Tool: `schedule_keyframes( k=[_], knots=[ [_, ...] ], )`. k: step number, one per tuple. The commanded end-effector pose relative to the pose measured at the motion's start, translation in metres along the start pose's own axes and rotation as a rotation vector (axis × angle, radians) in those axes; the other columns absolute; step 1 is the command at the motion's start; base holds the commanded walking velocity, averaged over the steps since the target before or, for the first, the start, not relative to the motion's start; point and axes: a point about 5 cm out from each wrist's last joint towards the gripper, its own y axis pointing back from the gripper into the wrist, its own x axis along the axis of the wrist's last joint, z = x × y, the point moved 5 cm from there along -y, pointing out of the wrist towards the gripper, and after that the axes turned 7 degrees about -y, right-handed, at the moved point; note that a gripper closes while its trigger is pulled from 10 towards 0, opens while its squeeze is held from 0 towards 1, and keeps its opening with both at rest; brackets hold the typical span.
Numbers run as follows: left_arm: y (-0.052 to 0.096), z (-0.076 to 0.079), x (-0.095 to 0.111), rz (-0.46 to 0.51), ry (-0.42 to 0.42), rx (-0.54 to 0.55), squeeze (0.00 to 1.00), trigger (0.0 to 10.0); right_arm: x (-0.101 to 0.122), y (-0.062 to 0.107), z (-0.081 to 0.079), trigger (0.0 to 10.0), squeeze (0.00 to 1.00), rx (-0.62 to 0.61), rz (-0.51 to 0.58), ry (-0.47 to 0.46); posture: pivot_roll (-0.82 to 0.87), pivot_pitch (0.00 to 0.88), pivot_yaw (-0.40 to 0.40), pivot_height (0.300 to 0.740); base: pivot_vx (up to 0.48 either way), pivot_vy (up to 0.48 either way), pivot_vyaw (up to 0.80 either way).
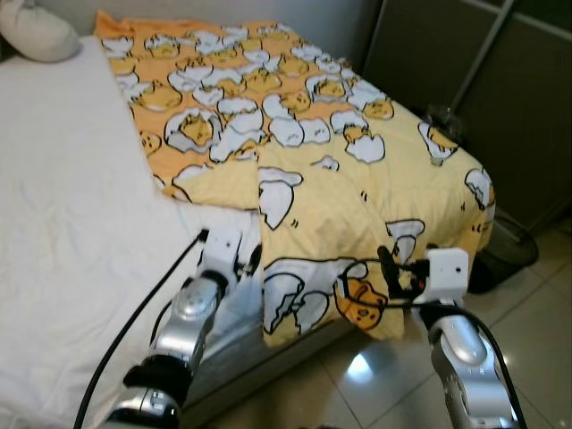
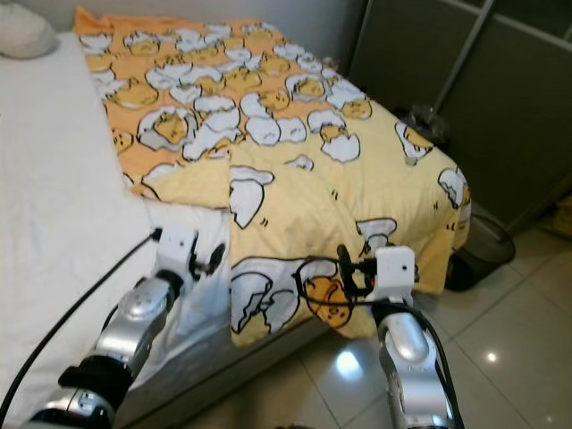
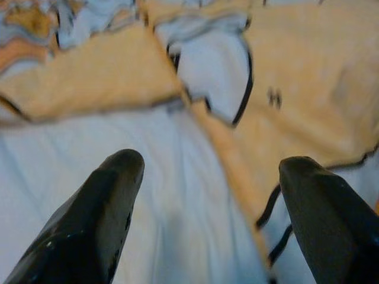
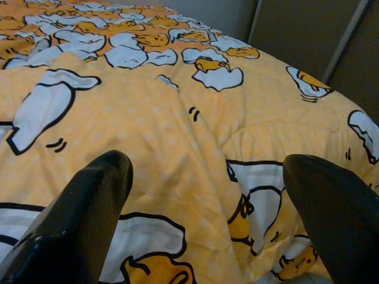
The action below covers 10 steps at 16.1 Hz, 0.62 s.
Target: Clean up the room
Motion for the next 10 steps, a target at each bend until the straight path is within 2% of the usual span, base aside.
schedule_keyframes(
  k=[1,3,5,6,7,10],
  knots=[
    [-0.002,0.000,-0.001,-0.015,-0.008,0.011,0.00,10.0,-0.001,0.004,0.007,10.0,0.00,-0.020,-0.011,0.001,0.01,0.000,-0.091,0.732,0.000,0.000,0.00],
    [-0.003,0.000,-0.009,-0.044,-0.002,0.030,0.00,10.0,-0.008,0.018,0.007,10.0,0.00,-0.007,-0.042,0.009,0.00,0.025,-0.105,0.732,0.000,0.000,0.00],
    [-0.005,0.011,-0.015,-0.075,0.010,0.009,0.00,10.0,-0.021,0.033,-0.001,10.0,0.00,0.050,-0.103,0.020,-0.03,0.083,-0.113,0.732,0.000,0.000,0.00],
    [-0.006,0.019,-0.019,-0.091,0.021,-0.007,0.00,10.0,-0.051,0.057,-0.010,10.0,0.00,0.136,-0.243,0.024,-0.05,0.125,-0.114,0.732,0.000,0.000,0.00],
    [-0.005,0.023,-0.020,-0.092,0.025,-0.015,0.00,10.0,-0.067,0.074,-0.010,10.0,0.00,0.161,-0.317,0.021,-0.05,0.141,-0.115,0.732,0.000,0.000,0.00],
    [-0.002,0.034,-0.023,-0.088,0.050,-0.069,0.00,10.0,-0.078,0.088,-0.009,10.0,0.00,0.187,-0.376,0.032,-0.06,0.175,-0.121,0.732,0.000,0.000,0.00]
  ],
)
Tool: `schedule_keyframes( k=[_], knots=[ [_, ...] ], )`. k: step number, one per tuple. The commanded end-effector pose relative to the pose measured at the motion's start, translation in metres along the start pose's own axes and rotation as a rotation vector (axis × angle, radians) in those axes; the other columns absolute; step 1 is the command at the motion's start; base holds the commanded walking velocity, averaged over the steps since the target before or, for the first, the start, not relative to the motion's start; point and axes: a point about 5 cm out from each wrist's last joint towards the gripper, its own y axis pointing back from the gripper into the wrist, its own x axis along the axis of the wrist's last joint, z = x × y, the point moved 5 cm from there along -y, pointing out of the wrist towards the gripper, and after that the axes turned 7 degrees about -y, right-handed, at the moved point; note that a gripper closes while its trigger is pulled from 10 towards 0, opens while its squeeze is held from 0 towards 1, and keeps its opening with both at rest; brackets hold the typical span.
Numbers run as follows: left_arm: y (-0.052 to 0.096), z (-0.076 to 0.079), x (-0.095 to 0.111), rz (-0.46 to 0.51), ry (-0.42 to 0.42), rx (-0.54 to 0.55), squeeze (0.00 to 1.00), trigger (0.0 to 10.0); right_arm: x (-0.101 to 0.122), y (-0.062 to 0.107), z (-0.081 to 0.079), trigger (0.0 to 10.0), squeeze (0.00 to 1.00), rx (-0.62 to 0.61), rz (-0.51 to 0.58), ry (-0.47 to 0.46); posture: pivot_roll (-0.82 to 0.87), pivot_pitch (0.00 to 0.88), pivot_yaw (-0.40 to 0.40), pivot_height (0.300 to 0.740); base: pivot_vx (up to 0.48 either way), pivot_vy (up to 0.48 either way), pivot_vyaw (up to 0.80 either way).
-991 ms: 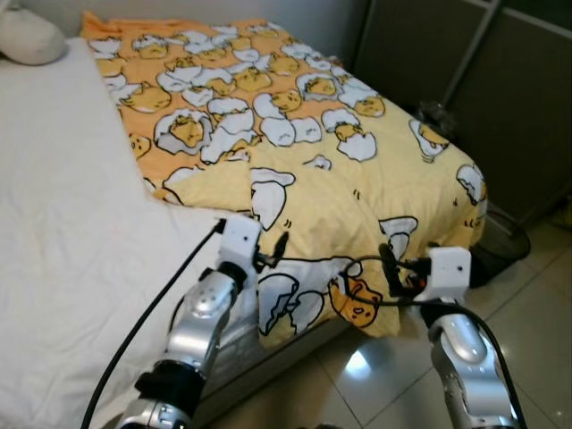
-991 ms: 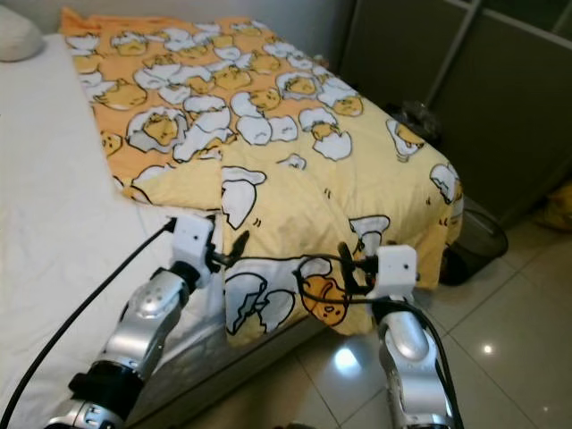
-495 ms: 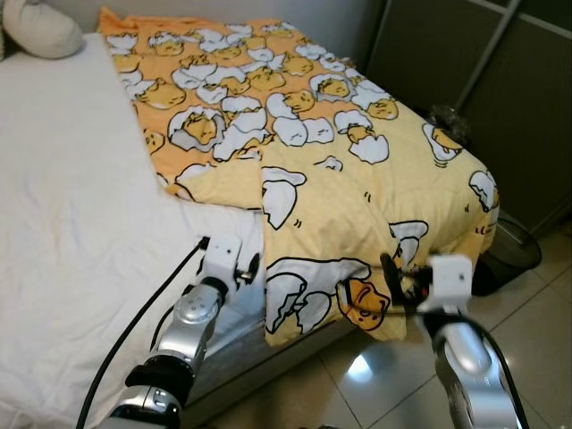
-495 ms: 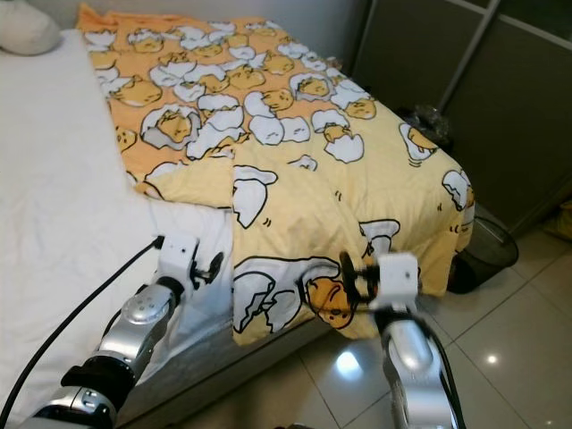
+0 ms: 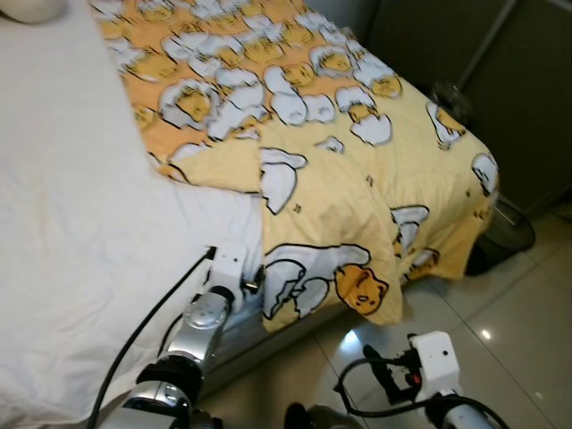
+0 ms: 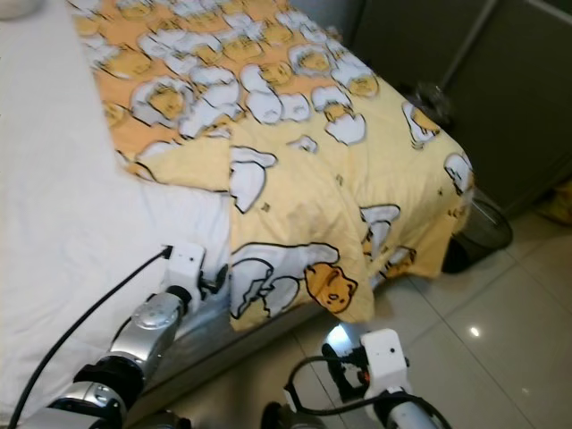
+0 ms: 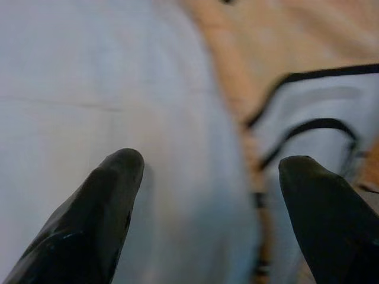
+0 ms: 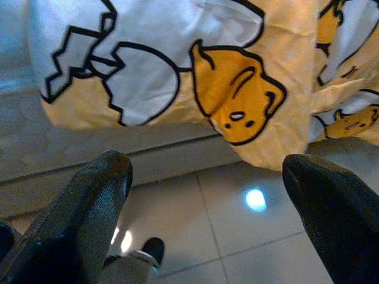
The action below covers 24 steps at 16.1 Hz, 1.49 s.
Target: Clean up the room
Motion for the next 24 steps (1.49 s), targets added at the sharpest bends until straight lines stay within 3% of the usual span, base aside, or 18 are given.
schedule_keyframes(
  k=[1,5,8,10,13,15,16,17,18,19,20,21,24],
  knots=[
    [0.002,0.013,-0.003,0.006,0.012,-0.045,0.00,10.0,0.007,0.004,0.003,10.0,0.00,0.001,0.014,0.016,-0.06,0.191,-0.135,0.732,0.000,0.000,0.00],
    [0.005,0.015,-0.013,-0.015,0.034,-0.021,0.00,10.0,0.001,0.017,-0.003,10.0,0.00,0.030,-0.023,0.023,-0.07,0.249,-0.158,0.732,0.000,0.000,0.00],
    [0.008,0.029,-0.019,-0.017,0.042,-0.056,0.00,10.0,-0.003,0.029,-0.008,10.0,0.00,0.046,-0.054,0.027,-0.10,0.281,-0.167,0.732,0.000,0.000,0.00],
    [0.007,0.047,-0.018,-0.019,0.077,-0.117,0.00,10.0,-0.001,0.031,-0.005,10.0,0.00,0.031,-0.039,0.034,-0.11,0.286,-0.166,0.732,0.000,0.000,0.00],
    [0.001,0.055,-0.006,-0.004,0.094,-0.119,0.00,10.0,0.005,0.032,-0.006,10.0,0.00,0.028,-0.026,0.046,-0.13,0.280,-0.167,0.732,0.000,0.000,0.00],
    [-0.002,0.050,0.005,0.038,0.032,-0.091,0.00,10.0,0.005,0.033,-0.005,10.0,0.00,0.026,-0.032,0.048,-0.14,0.277,-0.164,0.732,0.000,0.000,0.00],
    [-0.002,0.043,0.009,0.061,-0.045,-0.046,0.00,10.0,0.004,0.034,-0.003,10.0,0.00,0.022,-0.038,0.050,-0.13,0.276,-0.165,0.732,0.000,0.000,0.00],
    [-0.002,0.039,0.012,0.086,-0.179,-0.018,0.00,10.0,0.002,0.035,-0.002,10.0,0.00,0.019,-0.047,0.051,-0.13,0.272,-0.165,0.732,0.000,0.000,0.00],
    [0.000,0.044,0.009,0.080,-0.168,-0.040,0.00,10.0,0.000,0.035,-0.003,10.0,0.00,0.018,-0.053,0.049,-0.13,0.269,-0.164,0.732,0.000,0.000,0.00],
    [0.002,0.044,0.008,0.089,-0.207,-0.029,0.00,10.0,-0.002,0.035,-0.003,10.0,0.00,0.020,-0.059,0.050,-0.13,0.265,-0.162,0.732,0.000,0.000,0.00],
    [0.003,0.034,0.007,0.091,-0.306,0.037,0.00,10.0,-0.002,0.034,-0.004,10.0,0.00,0.022,-0.063,0.050,-0.13,0.261,-0.160,0.732,0.000,0.000,0.00],
    [0.006,0.022,0.004,0.085,-0.341,0.114,0.00,10.0,-0.003,0.033,-0.003,10.0,0.00,0.022,-0.065,0.049,-0.13,0.256,-0.158,0.732,0.000,0.000,0.00],
    [0.016,0.017,0.000,0.118,-0.273,0.156,0.00,10.0,-0.006,0.032,-0.001,10.0,0.00,0.016,-0.074,0.048,-0.12,0.248,-0.156,0.732,0.000,0.000,0.00]
  ],
)
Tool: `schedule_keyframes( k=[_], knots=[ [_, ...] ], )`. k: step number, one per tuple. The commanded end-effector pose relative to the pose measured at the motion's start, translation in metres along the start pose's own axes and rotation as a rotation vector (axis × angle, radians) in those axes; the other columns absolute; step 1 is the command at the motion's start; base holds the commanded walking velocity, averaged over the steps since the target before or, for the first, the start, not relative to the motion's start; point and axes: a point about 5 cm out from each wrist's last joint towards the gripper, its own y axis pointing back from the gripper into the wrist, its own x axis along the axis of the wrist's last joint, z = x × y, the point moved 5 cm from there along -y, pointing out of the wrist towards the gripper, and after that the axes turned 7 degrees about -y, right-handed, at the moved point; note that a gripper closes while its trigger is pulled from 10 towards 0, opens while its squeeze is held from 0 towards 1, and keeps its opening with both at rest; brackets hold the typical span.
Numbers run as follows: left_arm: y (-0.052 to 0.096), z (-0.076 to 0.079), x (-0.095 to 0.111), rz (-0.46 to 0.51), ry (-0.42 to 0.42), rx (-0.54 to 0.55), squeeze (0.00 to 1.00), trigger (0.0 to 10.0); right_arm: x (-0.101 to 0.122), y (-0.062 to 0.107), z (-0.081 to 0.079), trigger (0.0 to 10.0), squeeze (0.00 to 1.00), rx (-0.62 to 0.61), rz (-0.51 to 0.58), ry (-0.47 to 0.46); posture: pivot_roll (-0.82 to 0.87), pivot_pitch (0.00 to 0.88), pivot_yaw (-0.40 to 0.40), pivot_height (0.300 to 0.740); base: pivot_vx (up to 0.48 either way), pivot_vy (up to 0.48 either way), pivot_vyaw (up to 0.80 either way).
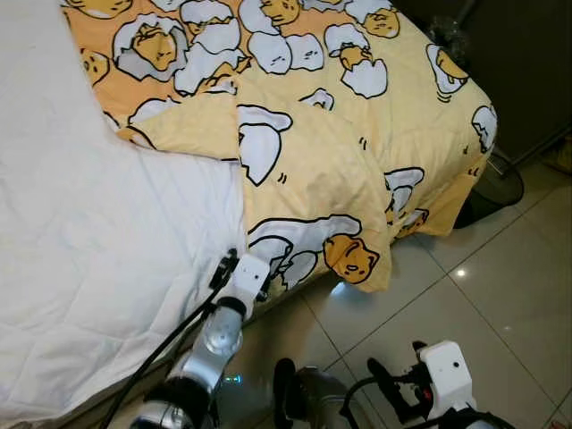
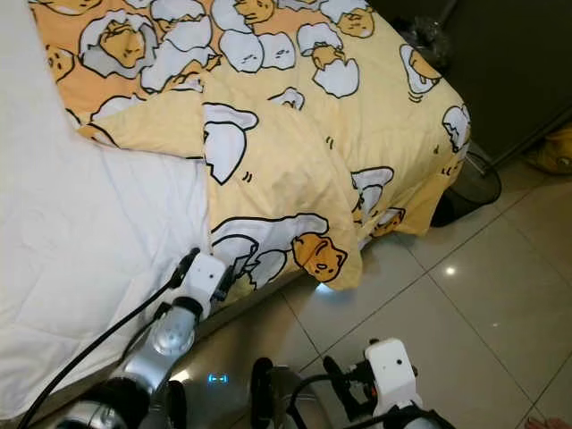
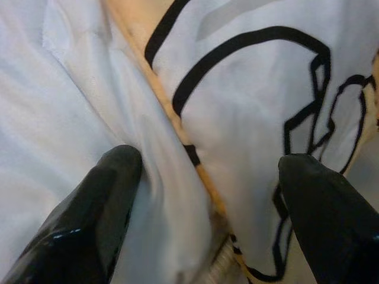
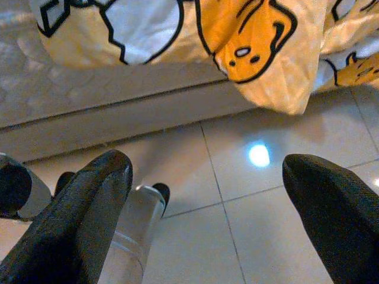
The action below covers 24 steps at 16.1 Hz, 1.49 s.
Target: Clean up the room
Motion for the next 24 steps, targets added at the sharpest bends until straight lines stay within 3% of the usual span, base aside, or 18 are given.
schedule_keyframes(
  k=[1,5,7,8,12,15,16,18,24],
  knots=[
    [0.006,0.004,-0.002,0.010,-0.001,0.015,0.00,10.0,-0.010,0.005,0.007,10.0,0.00,-0.025,-0.040,0.007,-0.11,0.238,-0.155,0.732,0.000,0.000,0.00],
    [0.022,-0.004,-0.006,0.024,-0.004,0.093,0.00,10.0,-0.015,0.004,0.009,10.0,0.00,-0.025,-0.054,0.004,-0.11,0.214,-0.147,0.732,0.000,0.000,0.00],
    [0.029,-0.003,0.000,0.055,0.051,0.108,0.00,10.0,-0.017,0.005,0.012,10.0,0.00,-0.026,-0.055,0.005,-0.10,0.204,-0.146,0.732,0.000,0.000,0.00],
    [0.033,0.004,0.002,0.060,0.112,0.098,0.00,10.0,-0.016,0.005,0.018,10.0,0.00,-0.048,-0.051,-0.005,-0.10,0.191,-0.152,0.732,0.000,0.000,0.00],
    [0.038,0.027,0.025,0.141,0.145,0.026,0.00,10.0,-0.016,0.003,0.020,10.0,0.00,-0.042,-0.051,0.012,-0.09,0.180,-0.154,0.732,0.000,0.000,0.00],
    [0.029,0.045,0.035,0.135,0.166,-0.056,0.00,10.0,-0.016,0.002,0.022,10.0,0.00,-0.045,-0.051,0.010,-0.10,0.188,-0.158,0.732,0.000,0.000,0.00],
    [0.021,0.047,0.031,0.079,0.177,-0.044,0.00,10.0,-0.017,0.002,0.023,10.0,0.00,-0.044,-0.054,0.010,-0.09,0.190,-0.159,0.732,0.000,0.000,0.00],
    [0.007,0.043,0.035,0.031,0.189,0.010,0.00,10.0,-0.020,0.002,0.021,10.0,0.00,-0.040,-0.063,0.010,-0.11,0.190,-0.161,0.732,0.000,0.000,0.00],
    [-0.006,0.042,0.037,0.010,0.179,-0.006,0.00,10.0,-0.020,0.006,0.026,10.0,0.00,-0.051,-0.067,0.021,-0.13,0.198,-0.169,0.732,0.000,0.000,0.00]
  ],
)
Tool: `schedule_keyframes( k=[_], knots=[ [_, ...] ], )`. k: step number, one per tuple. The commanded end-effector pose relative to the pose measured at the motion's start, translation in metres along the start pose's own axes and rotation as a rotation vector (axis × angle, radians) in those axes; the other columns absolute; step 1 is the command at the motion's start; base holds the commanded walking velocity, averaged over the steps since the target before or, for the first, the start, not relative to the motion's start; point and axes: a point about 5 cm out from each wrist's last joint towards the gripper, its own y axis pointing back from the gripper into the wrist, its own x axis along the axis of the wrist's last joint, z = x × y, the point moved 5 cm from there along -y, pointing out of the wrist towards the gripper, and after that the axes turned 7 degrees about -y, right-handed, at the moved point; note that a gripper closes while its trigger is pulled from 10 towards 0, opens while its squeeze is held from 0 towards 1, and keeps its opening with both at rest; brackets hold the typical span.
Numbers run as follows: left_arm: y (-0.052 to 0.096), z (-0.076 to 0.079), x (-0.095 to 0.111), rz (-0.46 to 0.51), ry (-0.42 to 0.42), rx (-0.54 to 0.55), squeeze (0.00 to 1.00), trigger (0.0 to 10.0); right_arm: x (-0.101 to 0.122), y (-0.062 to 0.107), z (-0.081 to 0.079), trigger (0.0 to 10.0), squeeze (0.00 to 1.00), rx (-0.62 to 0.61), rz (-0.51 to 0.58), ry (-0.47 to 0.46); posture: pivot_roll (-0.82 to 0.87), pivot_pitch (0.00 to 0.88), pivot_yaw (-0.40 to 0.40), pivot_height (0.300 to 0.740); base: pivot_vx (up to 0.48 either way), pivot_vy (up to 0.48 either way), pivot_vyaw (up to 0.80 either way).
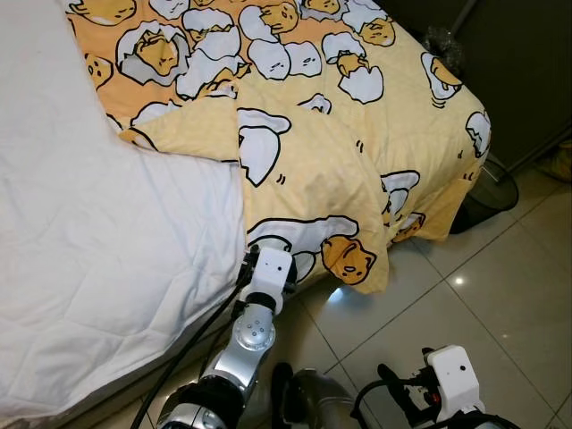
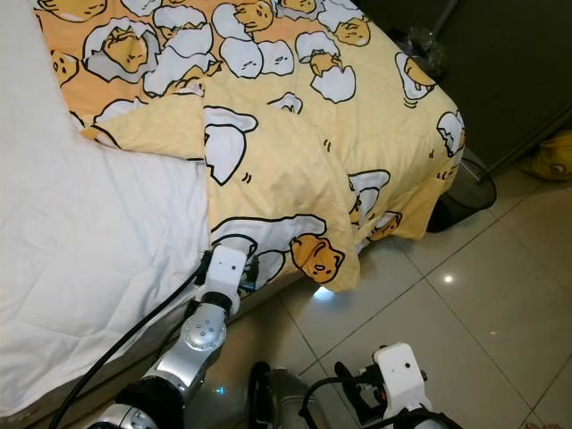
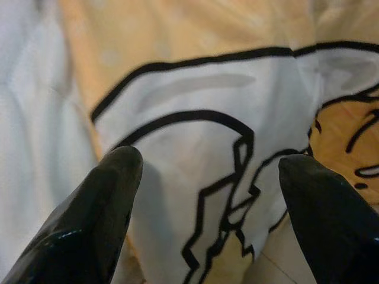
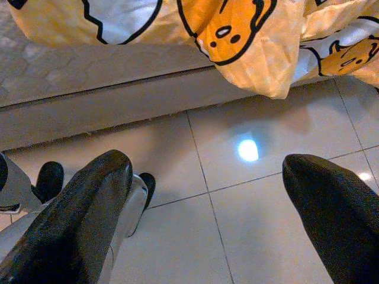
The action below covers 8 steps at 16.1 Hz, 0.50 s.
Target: Clean up the room
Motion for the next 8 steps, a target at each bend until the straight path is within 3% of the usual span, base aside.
schedule_keyframes(
  k=[1,8],
  knots=[
    [0.002,0.010,-0.002,-0.011,0.007,-0.024,0.00,10.0,-0.007,0.007,0.009,10.0,0.00,-0.023,-0.031,0.008,-0.13,0.198,-0.169,0.732,0.000,0.000,0.00],
    [-0.008,-0.007,-0.006,-0.070,0.035,0.079,0.00,10.0,-0.010,0.011,0.007,10.0,0.00,-0.020,-0.042,0.007,-0.14,0.201,-0.173,0.732,0.000,0.000,0.00]
  ],
)
